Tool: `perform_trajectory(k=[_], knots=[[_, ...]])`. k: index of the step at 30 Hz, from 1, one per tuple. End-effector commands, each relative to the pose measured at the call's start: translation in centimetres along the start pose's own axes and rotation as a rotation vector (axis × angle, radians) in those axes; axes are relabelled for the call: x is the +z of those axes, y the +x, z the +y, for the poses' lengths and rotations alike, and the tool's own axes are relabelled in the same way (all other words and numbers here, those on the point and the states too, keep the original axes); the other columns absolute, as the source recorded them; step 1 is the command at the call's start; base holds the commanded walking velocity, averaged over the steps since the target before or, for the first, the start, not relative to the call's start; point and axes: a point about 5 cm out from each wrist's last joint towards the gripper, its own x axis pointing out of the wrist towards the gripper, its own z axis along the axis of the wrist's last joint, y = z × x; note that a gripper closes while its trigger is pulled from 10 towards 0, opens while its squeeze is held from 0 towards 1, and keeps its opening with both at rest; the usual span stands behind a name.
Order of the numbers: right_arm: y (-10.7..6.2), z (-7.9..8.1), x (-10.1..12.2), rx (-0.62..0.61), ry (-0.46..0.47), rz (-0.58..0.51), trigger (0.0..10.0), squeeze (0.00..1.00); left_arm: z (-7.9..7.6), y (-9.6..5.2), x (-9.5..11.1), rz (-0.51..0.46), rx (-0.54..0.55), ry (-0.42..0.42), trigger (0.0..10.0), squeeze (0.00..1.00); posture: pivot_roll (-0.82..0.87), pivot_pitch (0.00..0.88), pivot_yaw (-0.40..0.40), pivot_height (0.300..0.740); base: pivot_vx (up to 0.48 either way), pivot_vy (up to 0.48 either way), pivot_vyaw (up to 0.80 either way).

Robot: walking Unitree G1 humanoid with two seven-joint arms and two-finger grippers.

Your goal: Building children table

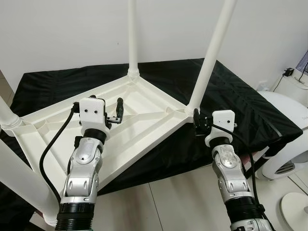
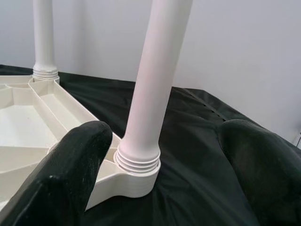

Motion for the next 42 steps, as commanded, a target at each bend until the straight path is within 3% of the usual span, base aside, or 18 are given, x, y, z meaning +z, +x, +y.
perform_trajectory(k=[1,42], knots=[[0.08,0.01,0.03,0.001,-0.007,-0.008,10.0,0.00,0.14,0.14,-0.25,0.006,0.037,0.001,10.0,0.00,-0.02,0.000,-0.022,0.740,0.000,0.000,0.00],[0.25,-0.25,0.19,-0.013,-0.013,-0.018,10.0,0.00,0.33,0.28,-0.06,-0.003,0.043,0.012,10.0,0.00,-0.02,0.007,-0.027,0.740,0.000,0.000,0.00]])
